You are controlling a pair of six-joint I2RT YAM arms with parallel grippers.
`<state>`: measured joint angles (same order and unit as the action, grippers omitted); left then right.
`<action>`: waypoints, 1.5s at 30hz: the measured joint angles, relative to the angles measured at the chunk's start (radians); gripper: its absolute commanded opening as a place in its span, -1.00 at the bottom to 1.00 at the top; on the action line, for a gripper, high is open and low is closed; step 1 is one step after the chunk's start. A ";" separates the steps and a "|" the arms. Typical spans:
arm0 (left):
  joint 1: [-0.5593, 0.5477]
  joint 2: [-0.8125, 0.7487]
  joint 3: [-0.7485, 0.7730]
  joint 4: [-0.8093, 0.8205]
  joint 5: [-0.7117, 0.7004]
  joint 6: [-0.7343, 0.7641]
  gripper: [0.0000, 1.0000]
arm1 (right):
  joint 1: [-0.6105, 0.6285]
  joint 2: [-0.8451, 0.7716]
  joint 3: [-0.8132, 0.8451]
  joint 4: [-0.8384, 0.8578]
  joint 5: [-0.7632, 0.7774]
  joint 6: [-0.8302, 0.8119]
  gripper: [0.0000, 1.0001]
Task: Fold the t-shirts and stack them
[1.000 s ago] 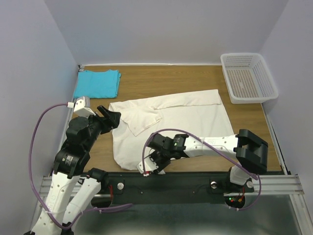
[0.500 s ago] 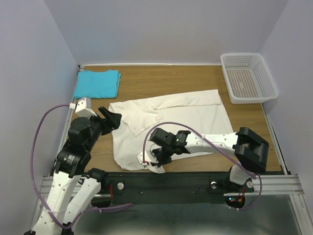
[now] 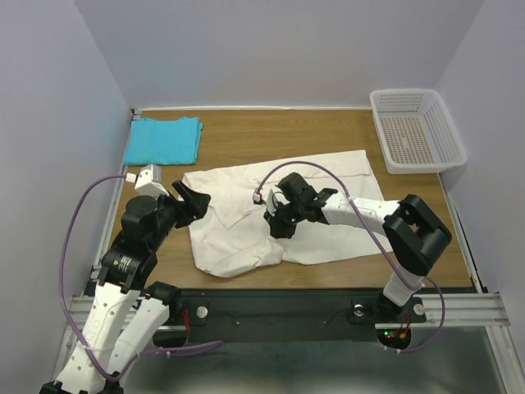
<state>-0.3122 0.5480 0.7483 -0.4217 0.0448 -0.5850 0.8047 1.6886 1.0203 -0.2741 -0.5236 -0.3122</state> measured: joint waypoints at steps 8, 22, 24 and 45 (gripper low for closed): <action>0.000 0.002 0.000 0.022 0.011 0.001 0.59 | -0.083 0.066 0.050 0.013 0.027 0.155 0.44; 0.000 -0.011 0.004 0.003 -0.007 0.034 0.64 | -0.092 -0.125 0.188 -0.175 -0.215 -0.270 0.93; 0.000 -0.023 0.007 -0.005 -0.014 0.035 0.65 | -0.029 -0.119 0.187 -0.224 -0.245 -0.353 0.74; 0.000 -0.123 0.040 -0.048 -0.081 0.014 0.66 | 0.380 0.097 0.148 -0.146 0.198 -0.359 0.02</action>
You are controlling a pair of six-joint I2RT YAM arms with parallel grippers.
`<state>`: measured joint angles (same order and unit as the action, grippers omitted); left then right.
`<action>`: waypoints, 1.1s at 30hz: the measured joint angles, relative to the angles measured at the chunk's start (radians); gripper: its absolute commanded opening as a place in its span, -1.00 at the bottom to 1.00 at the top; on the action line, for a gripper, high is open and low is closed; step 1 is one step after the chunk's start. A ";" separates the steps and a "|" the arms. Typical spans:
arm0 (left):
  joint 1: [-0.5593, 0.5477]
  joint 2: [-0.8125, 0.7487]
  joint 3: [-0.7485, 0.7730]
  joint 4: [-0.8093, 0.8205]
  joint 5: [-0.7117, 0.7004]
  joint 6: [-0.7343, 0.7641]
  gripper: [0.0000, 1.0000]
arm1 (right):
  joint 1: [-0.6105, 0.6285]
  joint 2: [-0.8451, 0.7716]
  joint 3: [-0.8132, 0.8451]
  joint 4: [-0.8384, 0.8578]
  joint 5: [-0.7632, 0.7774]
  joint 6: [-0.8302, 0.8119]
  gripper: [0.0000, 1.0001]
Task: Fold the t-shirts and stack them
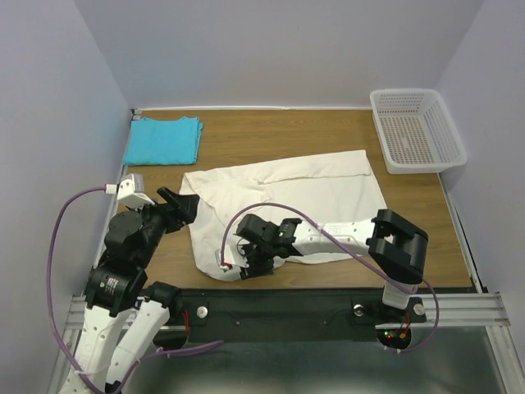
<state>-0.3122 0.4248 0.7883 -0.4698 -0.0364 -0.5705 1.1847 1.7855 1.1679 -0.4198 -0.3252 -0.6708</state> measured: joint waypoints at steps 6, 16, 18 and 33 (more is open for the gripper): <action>0.000 -0.018 -0.002 0.000 0.001 -0.011 0.66 | 0.002 0.011 -0.020 0.010 0.029 0.021 -0.56; 0.000 -0.022 -0.038 0.003 0.018 -0.019 0.66 | -0.097 0.011 0.040 0.010 -0.009 0.128 -0.99; 0.000 -0.022 -0.050 0.009 0.032 -0.021 0.66 | -0.158 0.011 0.075 0.013 -0.033 0.160 -0.99; 0.000 0.029 -0.208 0.111 0.263 -0.081 0.57 | -0.425 0.170 0.216 0.026 -0.192 0.428 0.00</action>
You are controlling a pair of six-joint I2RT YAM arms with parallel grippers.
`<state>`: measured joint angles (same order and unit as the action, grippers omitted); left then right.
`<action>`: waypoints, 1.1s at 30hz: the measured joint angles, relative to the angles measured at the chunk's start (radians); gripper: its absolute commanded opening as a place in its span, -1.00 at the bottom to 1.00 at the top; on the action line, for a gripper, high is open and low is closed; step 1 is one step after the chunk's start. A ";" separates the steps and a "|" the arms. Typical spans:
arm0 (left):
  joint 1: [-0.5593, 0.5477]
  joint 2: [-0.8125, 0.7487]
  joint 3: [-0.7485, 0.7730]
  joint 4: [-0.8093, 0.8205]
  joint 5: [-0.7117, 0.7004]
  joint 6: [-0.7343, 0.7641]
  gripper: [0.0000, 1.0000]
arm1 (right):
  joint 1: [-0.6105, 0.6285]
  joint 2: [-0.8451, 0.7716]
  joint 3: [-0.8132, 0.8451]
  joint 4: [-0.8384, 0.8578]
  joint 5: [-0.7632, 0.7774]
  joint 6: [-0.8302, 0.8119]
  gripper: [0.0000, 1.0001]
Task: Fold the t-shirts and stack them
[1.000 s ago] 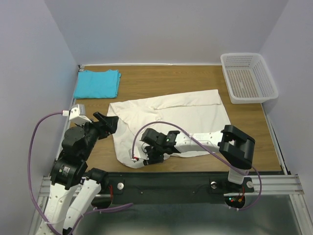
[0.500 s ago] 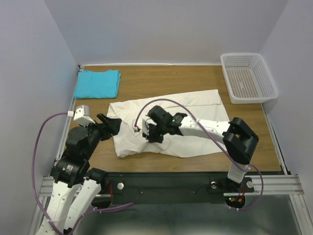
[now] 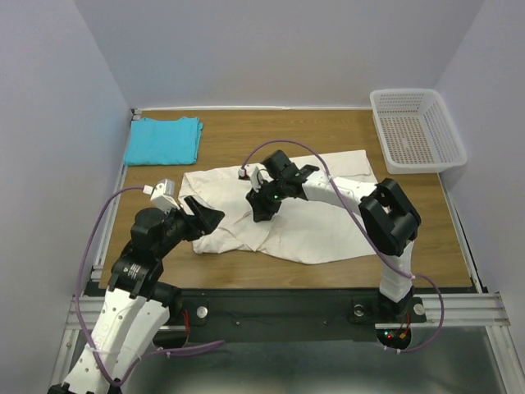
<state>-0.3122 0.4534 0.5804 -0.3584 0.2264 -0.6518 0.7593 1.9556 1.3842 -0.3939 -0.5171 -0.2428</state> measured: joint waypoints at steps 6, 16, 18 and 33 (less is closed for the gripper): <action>0.000 0.044 -0.125 0.094 0.155 -0.069 0.40 | -0.066 -0.028 0.063 0.005 -0.016 0.031 0.09; -0.044 0.166 -0.259 0.174 0.233 -0.274 0.22 | -0.249 -0.309 -0.046 0.007 -0.111 -0.030 0.29; -0.085 0.210 -0.266 0.210 0.220 -0.335 0.19 | -0.290 -0.357 -0.086 0.005 -0.121 -0.034 0.29; -0.423 0.655 0.045 0.179 -0.037 -0.104 0.08 | -0.637 -0.641 -0.399 -0.016 -0.128 -0.058 0.32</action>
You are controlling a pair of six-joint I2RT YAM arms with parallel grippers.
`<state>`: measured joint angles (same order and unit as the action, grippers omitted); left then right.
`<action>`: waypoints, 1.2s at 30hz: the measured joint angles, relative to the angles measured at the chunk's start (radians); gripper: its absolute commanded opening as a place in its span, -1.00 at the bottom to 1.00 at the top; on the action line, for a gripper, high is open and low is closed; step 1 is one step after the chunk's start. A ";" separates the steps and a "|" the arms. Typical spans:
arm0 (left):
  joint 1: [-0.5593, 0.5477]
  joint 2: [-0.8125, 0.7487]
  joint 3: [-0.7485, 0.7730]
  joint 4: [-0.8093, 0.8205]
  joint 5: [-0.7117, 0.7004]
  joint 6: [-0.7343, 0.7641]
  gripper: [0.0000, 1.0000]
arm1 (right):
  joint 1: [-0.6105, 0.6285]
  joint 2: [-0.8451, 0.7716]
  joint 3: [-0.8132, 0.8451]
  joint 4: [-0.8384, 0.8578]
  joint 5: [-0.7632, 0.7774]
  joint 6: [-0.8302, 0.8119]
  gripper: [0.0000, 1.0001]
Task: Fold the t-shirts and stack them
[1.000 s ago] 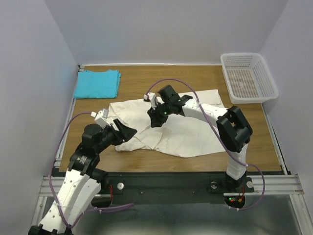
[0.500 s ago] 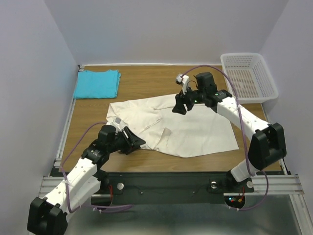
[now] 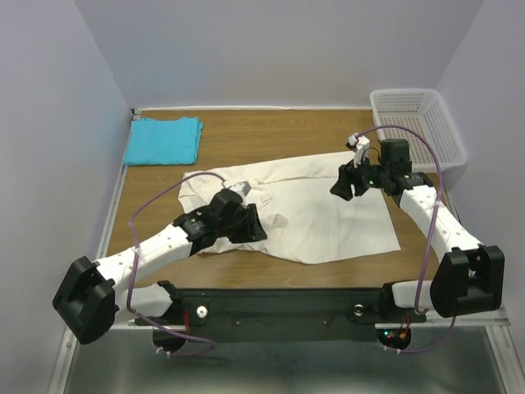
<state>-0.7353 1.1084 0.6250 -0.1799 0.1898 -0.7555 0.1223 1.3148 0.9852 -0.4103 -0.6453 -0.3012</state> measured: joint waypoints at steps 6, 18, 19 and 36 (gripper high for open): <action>-0.179 0.102 0.253 -0.121 -0.121 0.281 0.11 | -0.039 -0.021 -0.019 -0.005 -0.007 -0.006 0.33; -0.404 0.261 0.361 -0.304 -0.320 0.972 0.11 | -0.103 -0.021 -0.019 -0.003 -0.018 -0.010 0.34; -0.407 0.285 0.352 -0.311 -0.327 1.009 0.11 | -0.107 -0.021 -0.019 -0.003 -0.018 -0.011 0.35; -0.409 0.443 0.297 -0.277 -0.405 1.270 0.05 | -0.166 -0.021 -0.038 -0.005 -0.033 -0.013 0.35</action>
<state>-1.1439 1.5517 0.9222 -0.4568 -0.2150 0.5140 -0.0433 1.2934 0.9470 -0.4156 -0.6781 -0.3145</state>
